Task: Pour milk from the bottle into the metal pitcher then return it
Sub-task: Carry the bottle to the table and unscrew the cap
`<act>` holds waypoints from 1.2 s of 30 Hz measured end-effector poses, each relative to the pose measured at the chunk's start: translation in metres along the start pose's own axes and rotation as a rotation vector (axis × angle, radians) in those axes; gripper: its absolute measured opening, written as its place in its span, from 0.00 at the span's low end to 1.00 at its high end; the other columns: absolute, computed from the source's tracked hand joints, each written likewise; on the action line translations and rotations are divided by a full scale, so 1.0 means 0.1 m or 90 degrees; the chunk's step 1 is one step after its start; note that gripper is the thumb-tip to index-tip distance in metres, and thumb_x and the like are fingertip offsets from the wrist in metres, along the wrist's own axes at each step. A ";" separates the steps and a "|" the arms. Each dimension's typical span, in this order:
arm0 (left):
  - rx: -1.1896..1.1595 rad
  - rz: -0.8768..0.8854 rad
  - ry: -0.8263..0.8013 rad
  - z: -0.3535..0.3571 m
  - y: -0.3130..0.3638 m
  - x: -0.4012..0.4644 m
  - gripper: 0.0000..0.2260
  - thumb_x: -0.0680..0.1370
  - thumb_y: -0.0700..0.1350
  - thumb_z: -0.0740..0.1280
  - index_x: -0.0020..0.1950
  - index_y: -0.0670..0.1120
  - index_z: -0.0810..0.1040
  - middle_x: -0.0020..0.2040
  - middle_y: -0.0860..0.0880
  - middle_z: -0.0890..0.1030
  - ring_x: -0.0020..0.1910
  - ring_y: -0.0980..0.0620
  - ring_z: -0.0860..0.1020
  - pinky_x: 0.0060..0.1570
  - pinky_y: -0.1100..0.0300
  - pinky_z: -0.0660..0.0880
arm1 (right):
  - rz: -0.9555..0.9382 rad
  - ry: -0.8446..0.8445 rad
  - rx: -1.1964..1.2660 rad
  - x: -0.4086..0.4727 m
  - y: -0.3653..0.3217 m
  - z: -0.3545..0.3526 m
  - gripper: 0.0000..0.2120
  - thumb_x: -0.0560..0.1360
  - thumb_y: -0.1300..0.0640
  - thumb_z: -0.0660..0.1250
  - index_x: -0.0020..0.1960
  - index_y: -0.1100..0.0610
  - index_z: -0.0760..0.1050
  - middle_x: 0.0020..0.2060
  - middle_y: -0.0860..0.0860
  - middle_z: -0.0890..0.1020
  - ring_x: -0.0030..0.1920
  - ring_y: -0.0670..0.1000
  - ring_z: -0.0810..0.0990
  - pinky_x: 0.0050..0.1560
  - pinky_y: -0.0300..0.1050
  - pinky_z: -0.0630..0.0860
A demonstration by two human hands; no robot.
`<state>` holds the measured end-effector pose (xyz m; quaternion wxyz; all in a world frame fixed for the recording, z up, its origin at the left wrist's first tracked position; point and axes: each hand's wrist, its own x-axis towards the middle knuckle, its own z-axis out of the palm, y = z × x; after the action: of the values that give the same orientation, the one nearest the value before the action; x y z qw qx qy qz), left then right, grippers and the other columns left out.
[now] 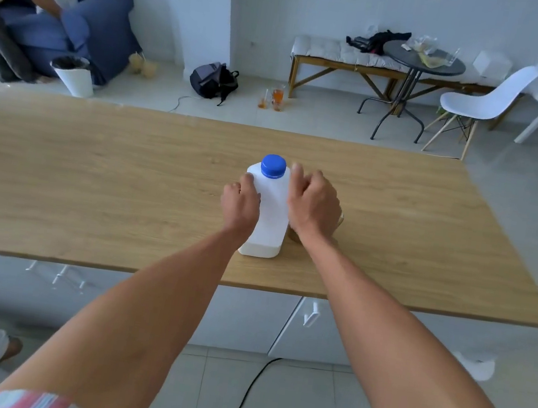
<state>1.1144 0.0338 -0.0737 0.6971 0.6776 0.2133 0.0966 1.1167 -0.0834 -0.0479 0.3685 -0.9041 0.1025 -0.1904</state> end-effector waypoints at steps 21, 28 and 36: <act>-0.034 -0.006 0.051 0.09 -0.12 0.08 0.18 0.82 0.39 0.54 0.32 0.46 0.58 0.28 0.53 0.62 0.30 0.53 0.59 0.28 0.60 0.60 | -0.347 -0.139 -0.284 0.48 -0.35 0.10 0.31 0.78 0.34 0.59 0.27 0.55 0.62 0.22 0.48 0.67 0.23 0.53 0.66 0.28 0.43 0.60; -0.027 -0.005 0.056 0.13 -0.12 0.07 0.18 0.82 0.37 0.54 0.32 0.46 0.57 0.22 0.58 0.60 0.31 0.53 0.58 0.32 0.56 0.60 | -0.384 -0.180 -0.247 0.59 -0.28 0.12 0.30 0.77 0.35 0.60 0.27 0.56 0.60 0.22 0.49 0.65 0.23 0.51 0.62 0.29 0.44 0.58; -0.014 -0.016 0.117 0.21 -0.10 0.07 0.17 0.83 0.38 0.54 0.34 0.45 0.60 0.34 0.49 0.64 0.38 0.48 0.62 0.42 0.51 0.64 | -0.515 -0.226 -0.253 0.77 -0.23 0.04 0.27 0.72 0.33 0.51 0.32 0.56 0.63 0.26 0.48 0.67 0.27 0.54 0.66 0.30 0.43 0.60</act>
<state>1.1282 0.0172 -0.0846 0.6833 0.6554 0.2838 0.1518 1.1892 -0.0903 -0.0136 0.0971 -0.9428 -0.2877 -0.1379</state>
